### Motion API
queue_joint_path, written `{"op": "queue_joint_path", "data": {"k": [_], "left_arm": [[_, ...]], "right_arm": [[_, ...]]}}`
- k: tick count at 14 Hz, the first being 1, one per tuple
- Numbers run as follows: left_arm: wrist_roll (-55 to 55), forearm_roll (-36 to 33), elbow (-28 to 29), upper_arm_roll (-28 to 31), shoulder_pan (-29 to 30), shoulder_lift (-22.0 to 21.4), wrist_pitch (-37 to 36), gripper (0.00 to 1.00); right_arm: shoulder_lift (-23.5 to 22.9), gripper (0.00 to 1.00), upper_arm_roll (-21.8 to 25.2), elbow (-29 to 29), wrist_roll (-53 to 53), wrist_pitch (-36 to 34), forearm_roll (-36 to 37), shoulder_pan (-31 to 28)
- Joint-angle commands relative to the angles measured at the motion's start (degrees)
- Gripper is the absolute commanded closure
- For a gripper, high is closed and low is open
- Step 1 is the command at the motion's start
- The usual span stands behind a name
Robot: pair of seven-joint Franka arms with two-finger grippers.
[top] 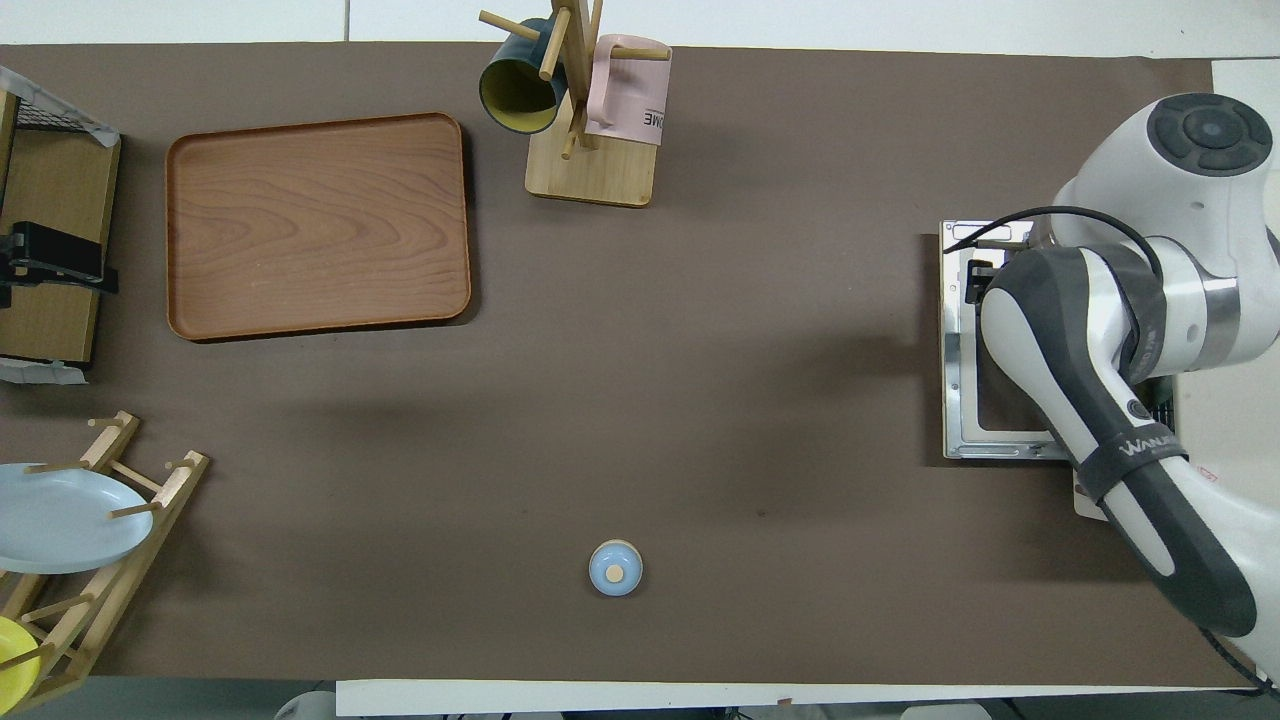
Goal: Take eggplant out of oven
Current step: 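Reach into the oven and grasp the green plate with the right gripper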
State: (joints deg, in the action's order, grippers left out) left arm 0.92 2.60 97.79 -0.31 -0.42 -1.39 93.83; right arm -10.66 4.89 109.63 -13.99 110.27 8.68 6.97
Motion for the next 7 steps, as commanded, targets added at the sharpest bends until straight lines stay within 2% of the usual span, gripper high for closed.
{"op": "queue_joint_path", "data": {"k": [1,5,7], "left_arm": [[1.9,-0.8,1.8,-0.1,-0.6,-1.5,1.4,0.0],[2.9,-0.8,2.0,-0.2,-0.9,-1.6,1.3,0.0],[2.9,-0.8,2.4,-0.2,-0.9,-1.9,1.1,0.0]], "right_arm": [[1.0,0.43,-0.6,1.9,2.9,0.8,1.6,-1.6],[1.7,0.46,-0.7,4.4,5.0,3.4,1.8,-3.3],[2.5,0.54,-0.6,7.3,6.6,6.6,2.0,-3.5]]}}
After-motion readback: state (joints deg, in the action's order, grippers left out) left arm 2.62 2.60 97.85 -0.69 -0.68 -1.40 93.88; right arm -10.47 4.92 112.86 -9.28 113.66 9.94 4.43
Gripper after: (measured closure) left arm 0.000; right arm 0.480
